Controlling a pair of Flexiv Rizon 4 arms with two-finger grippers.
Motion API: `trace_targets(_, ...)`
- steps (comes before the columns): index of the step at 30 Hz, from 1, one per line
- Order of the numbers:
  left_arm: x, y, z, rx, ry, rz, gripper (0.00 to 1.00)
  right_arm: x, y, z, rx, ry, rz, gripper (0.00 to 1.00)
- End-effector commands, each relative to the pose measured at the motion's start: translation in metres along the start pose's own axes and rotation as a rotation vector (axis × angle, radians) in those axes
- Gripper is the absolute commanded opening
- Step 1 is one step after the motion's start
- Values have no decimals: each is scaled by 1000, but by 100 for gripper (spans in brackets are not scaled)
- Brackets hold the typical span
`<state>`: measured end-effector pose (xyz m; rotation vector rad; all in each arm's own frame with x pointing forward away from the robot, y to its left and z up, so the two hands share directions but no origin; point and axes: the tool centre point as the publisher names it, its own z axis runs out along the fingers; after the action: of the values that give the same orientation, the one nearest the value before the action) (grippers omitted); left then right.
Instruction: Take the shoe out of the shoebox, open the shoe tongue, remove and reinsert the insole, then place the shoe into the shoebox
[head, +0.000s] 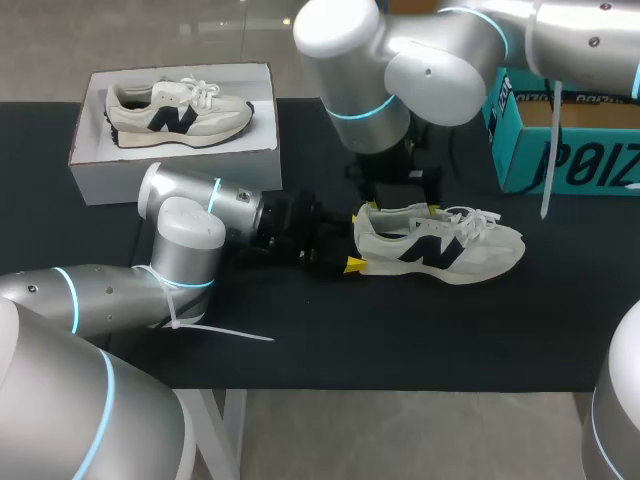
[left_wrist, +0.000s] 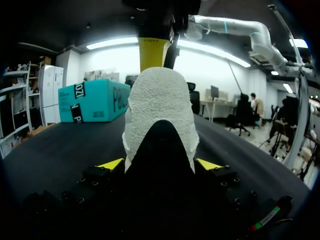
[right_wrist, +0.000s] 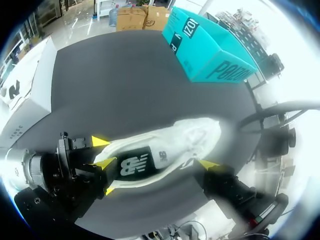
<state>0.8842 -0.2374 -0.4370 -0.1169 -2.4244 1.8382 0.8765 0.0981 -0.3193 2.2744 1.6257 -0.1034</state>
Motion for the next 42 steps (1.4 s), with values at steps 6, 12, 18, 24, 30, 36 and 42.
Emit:
trace_targets(6, 0, 2, 2, -4, 2, 0, 0, -14, 2, 21, 17, 20, -26, 100)
trace_targets(12, 0, 2, 2, -4, 2, 0, 0, -10, 1, 33, 6, -1, -63, 100)
trace_targets(18, 0, 2, 2, -4, 2, 0, 0, -12, 5, 43, -5, -20, -84, 100)
trace_targets(24, 0, 2, 2, -4, 2, 0, 0, -13, 7, 54, -6, -34, -112, 100)
trace_targets(30, 0, 2, 2, -4, 2, 0, 0, -15, 1, 66, -2, -50, -145, 100)
trace_targets(36, 0, 2, 2, -4, 2, 0, 0, -21, 6, 70, -5, -63, -160, 100)
trace_targets(42, 0, 2, 2, -4, 2, 0, 0, -24, 8, 69, -14, -82, -195, 100)
